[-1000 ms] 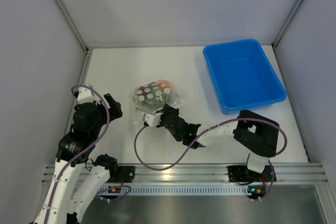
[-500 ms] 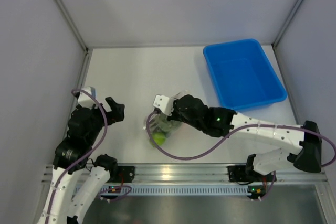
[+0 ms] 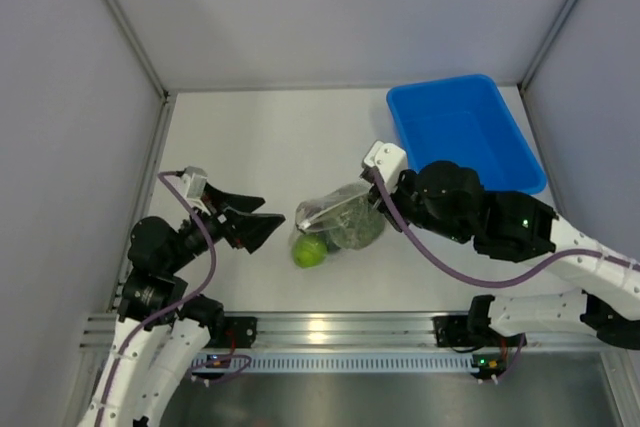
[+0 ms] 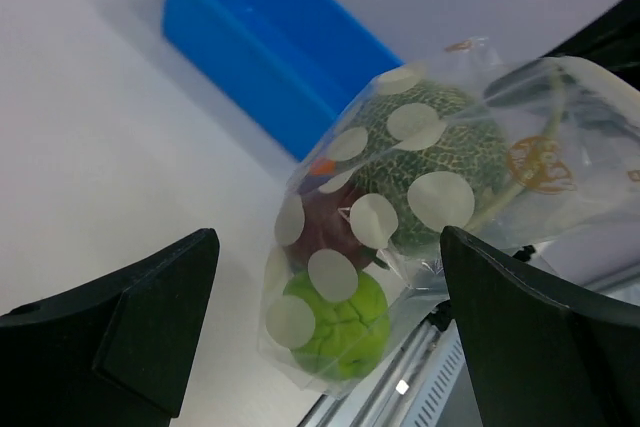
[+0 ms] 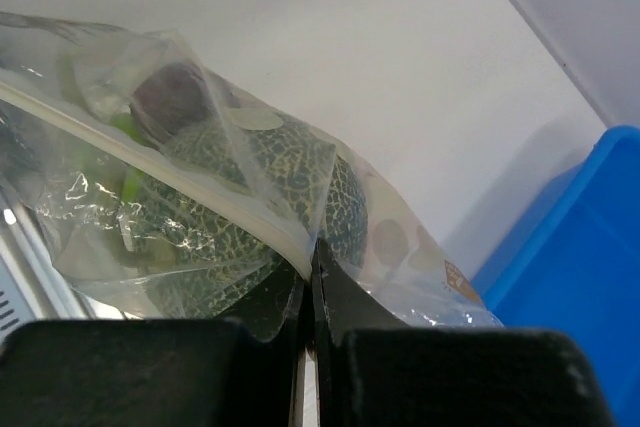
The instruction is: Open the zip-top bag and remove the fake food
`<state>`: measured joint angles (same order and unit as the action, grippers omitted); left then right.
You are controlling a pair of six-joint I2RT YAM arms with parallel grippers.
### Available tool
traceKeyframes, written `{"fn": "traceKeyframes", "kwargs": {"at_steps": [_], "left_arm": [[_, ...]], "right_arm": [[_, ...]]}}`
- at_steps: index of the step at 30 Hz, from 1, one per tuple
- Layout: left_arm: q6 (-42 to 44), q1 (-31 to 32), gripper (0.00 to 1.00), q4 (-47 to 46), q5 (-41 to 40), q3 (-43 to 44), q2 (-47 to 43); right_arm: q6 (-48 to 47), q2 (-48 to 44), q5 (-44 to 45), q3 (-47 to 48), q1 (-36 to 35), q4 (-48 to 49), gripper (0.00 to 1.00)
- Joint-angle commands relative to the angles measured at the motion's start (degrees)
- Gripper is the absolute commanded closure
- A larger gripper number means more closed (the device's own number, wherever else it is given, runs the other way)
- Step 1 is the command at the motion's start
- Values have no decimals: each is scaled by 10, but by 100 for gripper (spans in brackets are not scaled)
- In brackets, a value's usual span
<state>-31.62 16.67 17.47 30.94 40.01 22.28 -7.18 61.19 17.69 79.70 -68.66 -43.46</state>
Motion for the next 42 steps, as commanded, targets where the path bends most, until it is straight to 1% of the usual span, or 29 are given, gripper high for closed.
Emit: {"fn": "traceKeyframes", "kwargs": {"at_steps": [1, 2, 3, 5, 6, 10, 12, 16, 17, 20, 21, 24, 25, 27, 29, 33, 34, 38, 42], "left_arm": [[-72, 1, 2, -235, 117, -26, -7], [-77, 1, 2, -260, 119, -34, -7], [-80, 1, 2, -303, 130, -44, -7], [-90, 1, 2, -351, 145, -59, -2], [-91, 1, 2, -384, 140, -68, -2], [-79, 13, 2, -452, 133, -88, -8], [-52, 21, 2, -457, 129, -89, -12], [-16, 40, 8, -458, 141, -68, 2], [-10, 42, 13, -458, 150, -63, 11], [10, 48, 18, -458, 174, -34, 50], [20, 51, 21, -458, 181, -27, 74], [35, 71, 26, -458, 192, -4, 102], [41, 85, 27, -458, 190, -2, 105], [61, 102, 33, -458, 178, 2, 108], [77, 133, 38, -458, 176, 6, 117], [95, 186, 41, -458, 178, 21, 160], [99, 205, 45, -458, 171, 22, 167], [123, 245, 66, -459, 147, 23, 191], [131, 261, 66, -459, 132, 25, 202]], "right_arm": [[70, -24, -1, 50, 5, -51, 100], [88, -27, -10, 54, 6, -57, 100], [96, -30, -23, 56, 6, -61, 100], [103, -40, -30, 64, 6, -63, 100], [113, -42, -30, 66, 6, -65, 100], [144, -47, -17, 80, 5, -65, 100], [164, -42, -4, 91, 6, -73, 100], [188, -18, 2, 127, 7, -98, 100], [190, -14, 1, 133, 6, -103, 100], [202, 0, -7, 150, 7, -115, 100], [204, 4, -6, 155, 7, -119, 100], [212, 24, 3, 172, 8, -138, 100], [212, 30, 2, 175, 9, -141, 100], [214, 32, 10, 173, 11, -143, 100], [213, 36, 11, 166, 13, -144, 100], [215, 34, 10, 161, 14, -141, 100], [215, 32, 10, 161, 15, -138, 100], [211, 24, 17, 158, 15, -135, 100], [211, 23, 22, 152, 20, -139, 100]]}}
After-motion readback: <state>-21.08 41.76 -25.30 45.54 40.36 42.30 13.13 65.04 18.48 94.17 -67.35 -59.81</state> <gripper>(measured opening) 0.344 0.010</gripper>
